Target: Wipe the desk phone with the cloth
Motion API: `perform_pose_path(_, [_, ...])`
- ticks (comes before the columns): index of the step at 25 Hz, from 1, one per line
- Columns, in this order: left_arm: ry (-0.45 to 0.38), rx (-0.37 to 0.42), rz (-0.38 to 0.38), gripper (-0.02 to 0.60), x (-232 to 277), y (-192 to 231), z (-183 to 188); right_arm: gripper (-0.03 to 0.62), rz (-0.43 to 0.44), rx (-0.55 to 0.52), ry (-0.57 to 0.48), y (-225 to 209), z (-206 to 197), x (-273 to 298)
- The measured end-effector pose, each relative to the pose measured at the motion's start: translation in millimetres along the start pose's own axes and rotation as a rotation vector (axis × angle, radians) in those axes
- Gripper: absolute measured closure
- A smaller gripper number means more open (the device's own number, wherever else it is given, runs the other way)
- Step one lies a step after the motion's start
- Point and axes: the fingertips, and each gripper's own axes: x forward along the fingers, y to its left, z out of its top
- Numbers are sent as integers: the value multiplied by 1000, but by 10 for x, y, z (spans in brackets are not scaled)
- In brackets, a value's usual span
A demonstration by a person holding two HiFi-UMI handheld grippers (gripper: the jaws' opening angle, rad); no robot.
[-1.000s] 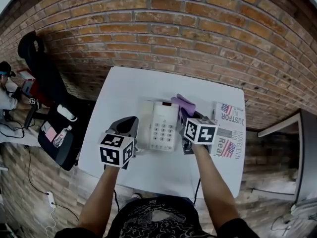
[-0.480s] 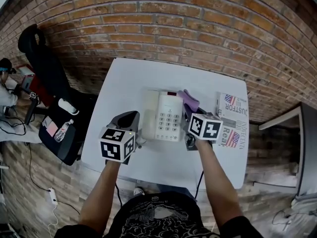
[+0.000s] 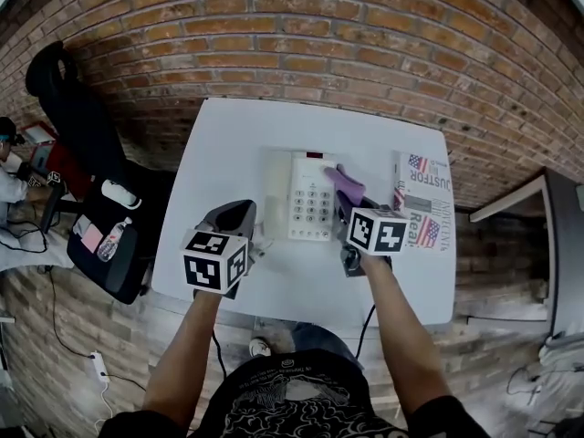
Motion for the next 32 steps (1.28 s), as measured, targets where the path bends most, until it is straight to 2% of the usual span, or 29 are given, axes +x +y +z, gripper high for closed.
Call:
perform_pose_path(22, [14,24,-73,575,-485,-115,-377,546,-46,69,-19,316,-592,-468])
perform_pose_path(32, [12,33,-84,575,-738,-176,-541,546,-43,195,-62,462,-797,-611])
